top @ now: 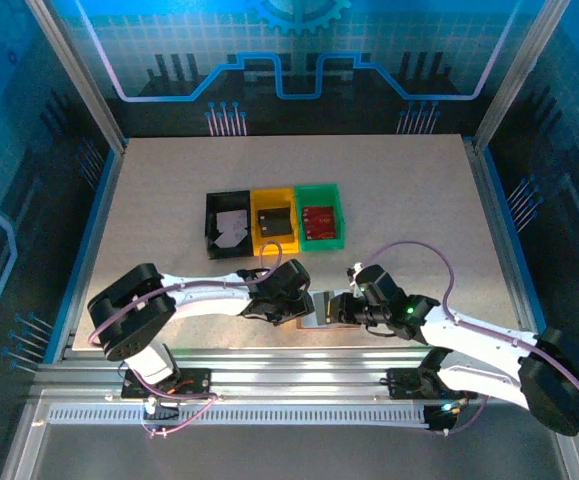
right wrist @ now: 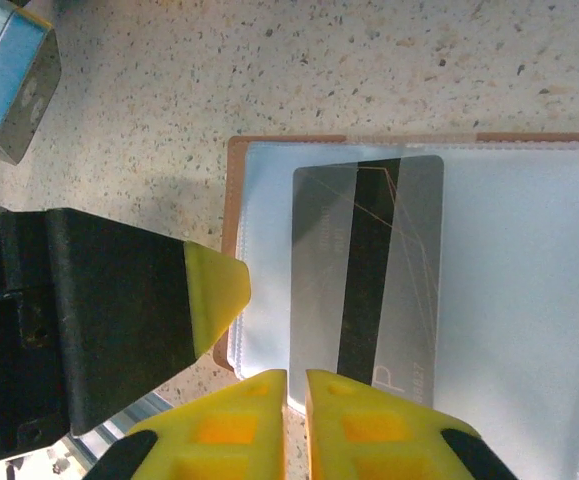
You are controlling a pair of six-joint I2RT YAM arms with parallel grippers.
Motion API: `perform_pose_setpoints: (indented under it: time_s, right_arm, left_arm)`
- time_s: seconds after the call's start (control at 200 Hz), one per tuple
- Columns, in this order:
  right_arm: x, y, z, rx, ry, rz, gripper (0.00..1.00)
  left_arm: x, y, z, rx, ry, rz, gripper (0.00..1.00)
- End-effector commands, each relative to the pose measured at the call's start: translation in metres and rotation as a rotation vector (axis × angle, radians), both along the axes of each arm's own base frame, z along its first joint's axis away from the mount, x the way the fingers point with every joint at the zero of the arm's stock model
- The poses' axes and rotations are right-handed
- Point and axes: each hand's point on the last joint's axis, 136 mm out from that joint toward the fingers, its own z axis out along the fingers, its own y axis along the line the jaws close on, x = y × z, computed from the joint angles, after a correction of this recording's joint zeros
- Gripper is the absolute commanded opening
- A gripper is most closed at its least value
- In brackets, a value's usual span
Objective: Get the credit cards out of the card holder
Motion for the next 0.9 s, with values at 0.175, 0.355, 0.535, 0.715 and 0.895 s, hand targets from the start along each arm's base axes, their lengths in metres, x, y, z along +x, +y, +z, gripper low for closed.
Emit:
perform_pose_setpoints:
  time_s: [0.175, 0.355, 0.535, 0.715, 0.895]
  right_arm:
    - [0.004, -0.021, -0.026, -0.053, 0.033, -0.077, 0.05]
    - [0.005, -0.035, -0.036, -0.101, 0.055, -0.114, 0.02]
    - [0.003, -0.049, -0.046, -0.142, 0.084, -0.145, 0.00]
    - [0.003, -0.056, -0.047, -0.176, 0.097, -0.146, 0.00]
    - [0.008, -0.044, -0.023, -0.122, 0.059, -0.092, 0.00]
  left_arm:
    - [-0.019, -0.002, -0.042, 0.028, 0.087, -0.005, 0.53]
    - [-0.026, -0.003, -0.053, 0.033, 0.110, -0.009, 0.53]
    - [-0.030, -0.005, -0.061, 0.034, 0.125, -0.014, 0.54]
    - [-0.035, -0.006, -0.070, 0.037, 0.144, -0.018, 0.54]
    - [-0.037, -0.006, -0.075, 0.036, 0.153, -0.017, 0.54]
